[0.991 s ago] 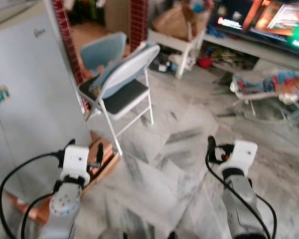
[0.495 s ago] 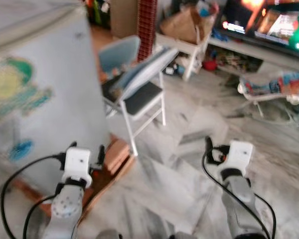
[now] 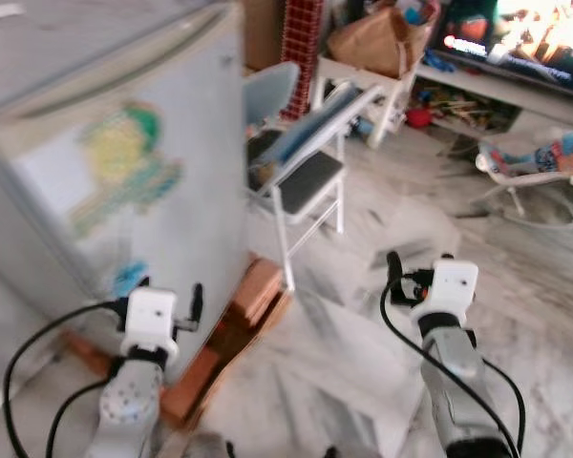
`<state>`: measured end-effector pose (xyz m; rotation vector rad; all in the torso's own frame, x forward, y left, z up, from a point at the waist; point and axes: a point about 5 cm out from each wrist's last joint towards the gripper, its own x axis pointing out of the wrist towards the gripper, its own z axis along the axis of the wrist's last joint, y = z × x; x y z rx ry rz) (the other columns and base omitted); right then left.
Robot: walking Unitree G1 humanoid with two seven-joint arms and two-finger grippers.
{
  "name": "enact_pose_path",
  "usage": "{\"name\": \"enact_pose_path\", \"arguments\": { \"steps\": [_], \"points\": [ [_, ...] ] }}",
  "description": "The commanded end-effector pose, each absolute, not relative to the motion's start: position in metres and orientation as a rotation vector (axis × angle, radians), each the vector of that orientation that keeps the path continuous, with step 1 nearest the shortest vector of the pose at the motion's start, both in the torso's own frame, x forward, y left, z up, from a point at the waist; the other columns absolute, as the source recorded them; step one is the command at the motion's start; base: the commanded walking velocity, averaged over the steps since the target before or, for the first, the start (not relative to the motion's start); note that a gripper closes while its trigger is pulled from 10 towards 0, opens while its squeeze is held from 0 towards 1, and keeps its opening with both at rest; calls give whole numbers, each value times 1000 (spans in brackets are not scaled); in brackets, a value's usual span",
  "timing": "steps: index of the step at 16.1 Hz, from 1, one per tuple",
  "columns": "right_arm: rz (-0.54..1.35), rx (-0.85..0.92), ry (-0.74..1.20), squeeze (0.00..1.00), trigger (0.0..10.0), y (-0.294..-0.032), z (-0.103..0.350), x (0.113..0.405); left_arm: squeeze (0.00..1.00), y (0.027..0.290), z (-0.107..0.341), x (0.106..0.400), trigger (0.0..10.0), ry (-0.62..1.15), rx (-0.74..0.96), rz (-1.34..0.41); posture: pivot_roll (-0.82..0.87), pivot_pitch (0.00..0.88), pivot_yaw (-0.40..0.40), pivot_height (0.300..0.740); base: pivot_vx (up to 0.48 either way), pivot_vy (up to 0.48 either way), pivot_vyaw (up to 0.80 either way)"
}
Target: Restocking fridge
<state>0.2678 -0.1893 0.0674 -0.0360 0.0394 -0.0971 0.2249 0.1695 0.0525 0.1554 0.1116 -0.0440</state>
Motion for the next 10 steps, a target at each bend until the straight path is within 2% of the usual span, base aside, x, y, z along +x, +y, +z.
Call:
{"name": "enact_pose_path", "arguments": {
  "steps": [1, 8, 10],
  "points": [
    [-132, -53, 42, 0, 10000, -201, 67, 265, 0, 158, 55, 227, 10000, 101, 139, -80, 129, 49, -43, 740, 0, 450, 0],
    [-142, -63, 90, 0, 10000, -203, 57, 261, 0, 160, 48, 209, 10000, 133, 154, -104, 147, 61, -60, 740, 0, 447, 0],
    [-142, -70, 97, 0, 10000, -204, 55, 262, 0, 163, 46, 200, 10000, 127, 167, -156, 149, 63, -63, 740, 0, 0, 0]
  ]
}}
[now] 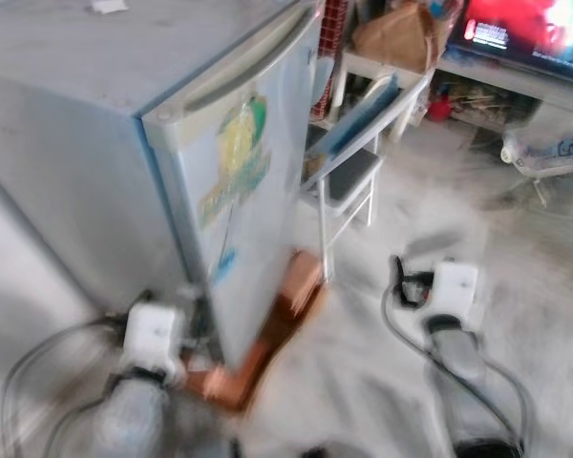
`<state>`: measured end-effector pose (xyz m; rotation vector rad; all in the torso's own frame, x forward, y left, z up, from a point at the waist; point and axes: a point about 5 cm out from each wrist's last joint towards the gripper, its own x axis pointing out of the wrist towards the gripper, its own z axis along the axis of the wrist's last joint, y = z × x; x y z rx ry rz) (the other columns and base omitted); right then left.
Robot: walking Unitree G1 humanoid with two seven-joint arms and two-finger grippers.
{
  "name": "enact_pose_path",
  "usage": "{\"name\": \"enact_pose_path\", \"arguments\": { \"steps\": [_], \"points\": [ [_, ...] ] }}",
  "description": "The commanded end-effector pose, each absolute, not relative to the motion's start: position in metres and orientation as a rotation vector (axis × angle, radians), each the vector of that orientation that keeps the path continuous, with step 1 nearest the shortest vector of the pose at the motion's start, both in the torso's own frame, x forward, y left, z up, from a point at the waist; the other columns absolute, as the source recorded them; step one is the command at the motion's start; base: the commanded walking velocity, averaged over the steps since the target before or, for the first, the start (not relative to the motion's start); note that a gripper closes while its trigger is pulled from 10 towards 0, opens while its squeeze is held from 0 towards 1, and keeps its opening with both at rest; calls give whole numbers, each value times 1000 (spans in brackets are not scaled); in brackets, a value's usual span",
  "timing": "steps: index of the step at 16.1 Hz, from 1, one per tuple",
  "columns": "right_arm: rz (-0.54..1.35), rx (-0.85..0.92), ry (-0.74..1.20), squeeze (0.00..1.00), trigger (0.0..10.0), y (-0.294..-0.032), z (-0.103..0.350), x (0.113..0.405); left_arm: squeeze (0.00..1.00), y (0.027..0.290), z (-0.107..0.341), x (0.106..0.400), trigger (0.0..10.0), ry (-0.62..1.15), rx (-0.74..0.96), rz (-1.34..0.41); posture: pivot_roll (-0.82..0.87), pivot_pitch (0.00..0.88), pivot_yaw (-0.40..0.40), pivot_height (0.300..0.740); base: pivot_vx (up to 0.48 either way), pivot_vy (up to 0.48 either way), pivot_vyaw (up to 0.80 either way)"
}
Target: Restocking fridge
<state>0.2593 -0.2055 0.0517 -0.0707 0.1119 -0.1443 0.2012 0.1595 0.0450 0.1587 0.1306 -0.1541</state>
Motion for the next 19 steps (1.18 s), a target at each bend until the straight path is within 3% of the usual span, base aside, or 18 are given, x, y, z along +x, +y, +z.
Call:
{"name": "enact_pose_path", "arguments": {
  "steps": [1, 9, 19],
  "points": [
    [-141, -73, 100, 0, 10000, -203, 54, 262, 0, 167, 43, 197, 10000, 144, 168, -153, 153, 66, -66, 740, 0, 0, 0],
    [-125, -77, 113, 0, 10000, -200, 52, 262, 0, 176, 49, 209, 10000, 123, 152, -105, 157, 82, -74, 740, 0, 0, 0],
    [-105, -80, 153, 0, 10000, -200, 44, 256, 0, 178, 45, 212, 10000, 158, 90, -60, 152, 91, -82, 740, 0, 0, -594]
  ]
}}
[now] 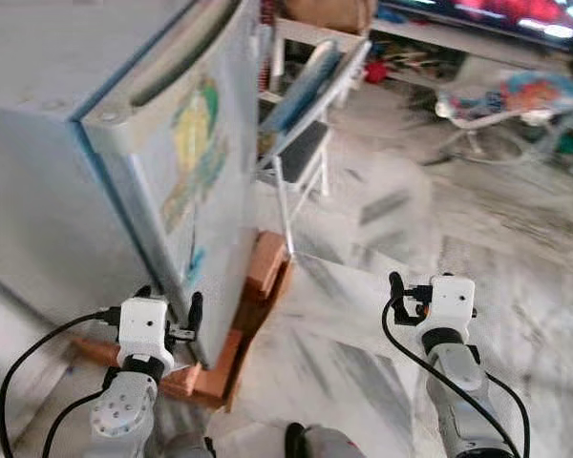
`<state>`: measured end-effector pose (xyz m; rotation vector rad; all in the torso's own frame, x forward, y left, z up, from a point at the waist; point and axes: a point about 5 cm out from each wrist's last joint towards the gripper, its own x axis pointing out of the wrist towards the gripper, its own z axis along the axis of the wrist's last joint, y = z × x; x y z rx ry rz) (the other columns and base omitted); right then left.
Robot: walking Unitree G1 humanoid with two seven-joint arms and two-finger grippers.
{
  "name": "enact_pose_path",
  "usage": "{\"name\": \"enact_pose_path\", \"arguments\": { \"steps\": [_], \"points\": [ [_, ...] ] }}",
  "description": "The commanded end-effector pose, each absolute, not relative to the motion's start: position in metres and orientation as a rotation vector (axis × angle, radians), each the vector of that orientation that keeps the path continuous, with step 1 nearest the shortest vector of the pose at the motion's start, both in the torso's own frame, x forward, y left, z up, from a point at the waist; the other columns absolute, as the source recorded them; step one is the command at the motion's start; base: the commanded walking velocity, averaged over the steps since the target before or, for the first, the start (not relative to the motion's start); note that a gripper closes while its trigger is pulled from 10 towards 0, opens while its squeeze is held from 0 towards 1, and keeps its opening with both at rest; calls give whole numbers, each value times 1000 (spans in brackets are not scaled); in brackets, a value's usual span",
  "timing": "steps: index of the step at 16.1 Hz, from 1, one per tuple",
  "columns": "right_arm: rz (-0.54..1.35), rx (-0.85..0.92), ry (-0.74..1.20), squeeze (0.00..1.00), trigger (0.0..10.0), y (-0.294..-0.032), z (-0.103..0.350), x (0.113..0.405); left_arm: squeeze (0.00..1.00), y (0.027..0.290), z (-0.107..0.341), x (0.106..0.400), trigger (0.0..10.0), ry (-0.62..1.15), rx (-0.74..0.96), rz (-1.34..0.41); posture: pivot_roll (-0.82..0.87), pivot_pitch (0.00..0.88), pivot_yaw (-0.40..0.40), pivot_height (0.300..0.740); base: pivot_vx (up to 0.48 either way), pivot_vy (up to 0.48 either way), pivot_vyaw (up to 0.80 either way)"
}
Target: Restocking fridge
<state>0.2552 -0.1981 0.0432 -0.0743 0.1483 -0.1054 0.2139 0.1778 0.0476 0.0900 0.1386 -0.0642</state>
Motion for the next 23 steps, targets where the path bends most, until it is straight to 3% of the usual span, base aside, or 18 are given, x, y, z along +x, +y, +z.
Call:
{"name": "enact_pose_path", "arguments": {
  "steps": [1, 15, 23],
  "points": [
    [-103, -80, 152, 0, 10000, -200, 44, 256, 0, 178, 45, 213, 10000, 157, 91, -61, 152, 91, -82, 740, 0, 0, 0],
    [-86, -78, 181, 0, 10000, -196, 39, 251, 0, 171, 43, 214, 10000, 164, 91, -128, 150, 101, -76, 740, 0, 0, -120],
    [-59, -112, 264, 0, 10000, -204, 26, 232, 0, 179, 59, 268, 10000, 113, 150, -60, 123, 107, -84, 740, 0, 0, 0]
  ]
}}
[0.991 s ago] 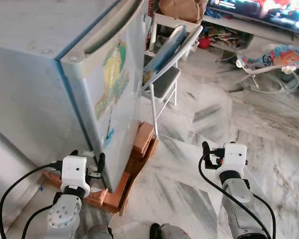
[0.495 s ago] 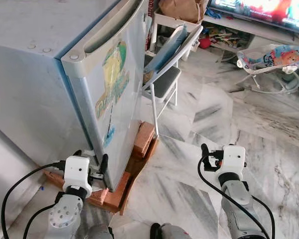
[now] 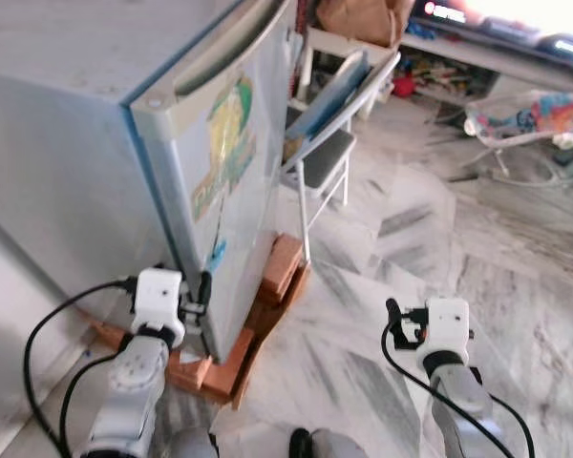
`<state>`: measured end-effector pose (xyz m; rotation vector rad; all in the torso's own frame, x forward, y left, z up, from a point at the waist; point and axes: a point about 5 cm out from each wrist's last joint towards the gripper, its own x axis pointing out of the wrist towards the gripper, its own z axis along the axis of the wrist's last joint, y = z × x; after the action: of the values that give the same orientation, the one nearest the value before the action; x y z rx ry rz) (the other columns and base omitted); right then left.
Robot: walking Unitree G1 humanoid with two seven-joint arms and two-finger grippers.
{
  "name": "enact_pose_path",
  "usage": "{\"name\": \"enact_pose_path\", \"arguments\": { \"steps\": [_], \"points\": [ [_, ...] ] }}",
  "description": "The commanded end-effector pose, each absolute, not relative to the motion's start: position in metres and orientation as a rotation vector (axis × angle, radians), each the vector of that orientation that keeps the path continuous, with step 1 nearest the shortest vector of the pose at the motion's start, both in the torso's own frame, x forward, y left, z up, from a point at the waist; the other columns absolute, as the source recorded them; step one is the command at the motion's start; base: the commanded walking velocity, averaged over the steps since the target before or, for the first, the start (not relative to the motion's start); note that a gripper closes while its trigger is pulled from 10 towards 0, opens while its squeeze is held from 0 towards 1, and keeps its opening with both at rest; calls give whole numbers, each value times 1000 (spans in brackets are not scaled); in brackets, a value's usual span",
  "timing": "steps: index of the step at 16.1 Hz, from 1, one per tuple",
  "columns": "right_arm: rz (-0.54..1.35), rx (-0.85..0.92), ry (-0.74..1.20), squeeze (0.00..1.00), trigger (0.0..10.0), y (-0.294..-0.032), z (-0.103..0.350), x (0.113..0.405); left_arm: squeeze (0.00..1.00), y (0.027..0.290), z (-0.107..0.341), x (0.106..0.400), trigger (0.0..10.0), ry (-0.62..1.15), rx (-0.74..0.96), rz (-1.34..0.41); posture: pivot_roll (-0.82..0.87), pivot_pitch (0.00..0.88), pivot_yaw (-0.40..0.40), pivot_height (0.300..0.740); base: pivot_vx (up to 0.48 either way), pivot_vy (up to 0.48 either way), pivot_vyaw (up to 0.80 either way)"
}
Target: Restocking fridge
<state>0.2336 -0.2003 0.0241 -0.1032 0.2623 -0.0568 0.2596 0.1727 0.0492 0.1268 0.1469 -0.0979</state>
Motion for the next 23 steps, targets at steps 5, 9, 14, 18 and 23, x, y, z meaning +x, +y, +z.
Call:
{"name": "enact_pose_path", "arguments": {
  "steps": [5, 9, 14, 18, 23],
  "points": [
    [38, -128, 400, 0, 10000, -203, 10, 218, 0, 120, 62, 262, 10000, 108, 159, -490, 117, 109, -90, 740, 0, 0, 0],
    [64, -195, 601, 0, 10000, -223, -15, 190, 0, 83, 78, 250, 10000, 77, 124, -752, 116, 110, -93, 740, 0, 0, 0],
    [76, -198, 623, 0, 10000, -220, -16, 188, 0, 112, 65, 243, 10000, 136, 125, -597, 121, 115, -84, 740, 0, 0, 0],
    [83, -194, 630, 0, 10000, -220, -16, 189, 0, 140, 50, 230, 10000, 182, 159, -452, 134, 117, -89, 740, 0, 0, 0],
    [73, -194, 624, 0, 10000, -220, -15, 191, 0, 151, 38, 209, 10000, 237, 150, -399, 136, 116, -87, 740, 0, 0, 0]
  ]
}}
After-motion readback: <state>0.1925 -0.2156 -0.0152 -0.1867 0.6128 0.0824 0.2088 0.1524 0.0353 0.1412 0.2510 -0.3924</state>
